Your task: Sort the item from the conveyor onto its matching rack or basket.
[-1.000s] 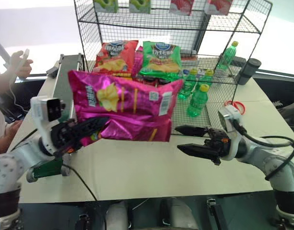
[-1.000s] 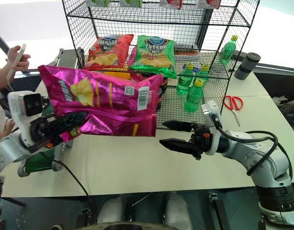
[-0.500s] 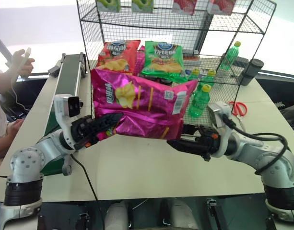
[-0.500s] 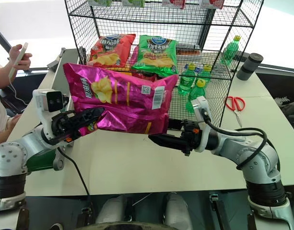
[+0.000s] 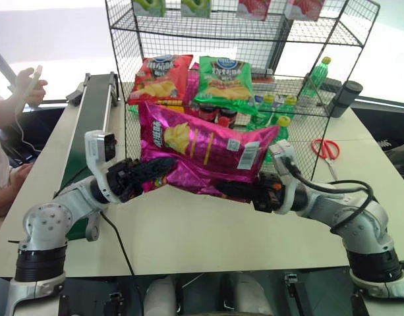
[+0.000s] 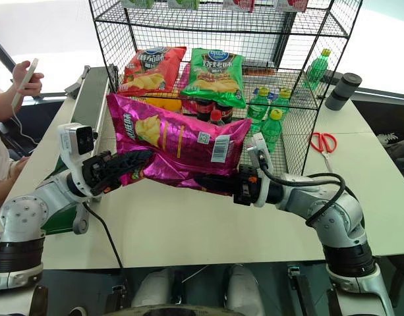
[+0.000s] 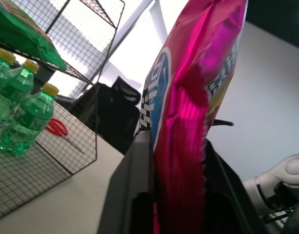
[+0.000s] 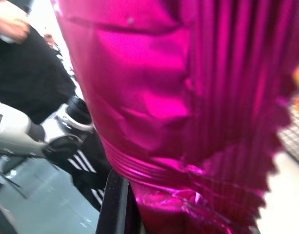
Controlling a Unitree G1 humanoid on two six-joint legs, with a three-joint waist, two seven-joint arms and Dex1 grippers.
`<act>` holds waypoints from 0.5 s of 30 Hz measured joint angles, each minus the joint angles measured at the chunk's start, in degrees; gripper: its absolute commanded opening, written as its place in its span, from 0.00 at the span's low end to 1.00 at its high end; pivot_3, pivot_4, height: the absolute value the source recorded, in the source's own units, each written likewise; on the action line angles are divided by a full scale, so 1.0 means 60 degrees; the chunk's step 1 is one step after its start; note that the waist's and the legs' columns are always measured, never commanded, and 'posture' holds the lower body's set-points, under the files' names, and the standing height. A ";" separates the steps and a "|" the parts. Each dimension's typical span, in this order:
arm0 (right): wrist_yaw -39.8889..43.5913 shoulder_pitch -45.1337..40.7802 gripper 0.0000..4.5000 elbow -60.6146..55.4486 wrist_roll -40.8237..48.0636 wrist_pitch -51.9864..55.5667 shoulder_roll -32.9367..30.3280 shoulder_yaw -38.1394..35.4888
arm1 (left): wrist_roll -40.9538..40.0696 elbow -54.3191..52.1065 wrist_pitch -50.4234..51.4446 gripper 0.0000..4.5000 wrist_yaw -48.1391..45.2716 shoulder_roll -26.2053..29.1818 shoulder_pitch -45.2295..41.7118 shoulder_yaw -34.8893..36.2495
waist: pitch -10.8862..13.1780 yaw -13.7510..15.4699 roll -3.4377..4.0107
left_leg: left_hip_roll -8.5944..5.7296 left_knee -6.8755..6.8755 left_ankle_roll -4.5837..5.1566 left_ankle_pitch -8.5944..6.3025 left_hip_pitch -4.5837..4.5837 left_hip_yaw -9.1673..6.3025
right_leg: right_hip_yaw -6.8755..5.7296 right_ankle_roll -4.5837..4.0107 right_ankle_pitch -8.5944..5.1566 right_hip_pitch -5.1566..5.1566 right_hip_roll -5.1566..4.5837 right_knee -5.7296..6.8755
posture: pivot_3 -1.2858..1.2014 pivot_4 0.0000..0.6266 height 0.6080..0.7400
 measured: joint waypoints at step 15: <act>-0.0155 0.2557 0.04 -0.1344 -0.2132 -0.3327 -0.1229 -0.4135 | 0.3520 0.0751 -0.2898 1.00 -0.0944 -0.0175 0.0434 0.0179 | 0.0000 0.0236 -0.0003 | 0.0003 -0.0005 0.0011 -0.0007 -0.0002 0.0024 | 0.0025 0.0001 -0.0001 -0.0011 0.0000 -0.0016 | 0.52 0.24 1.00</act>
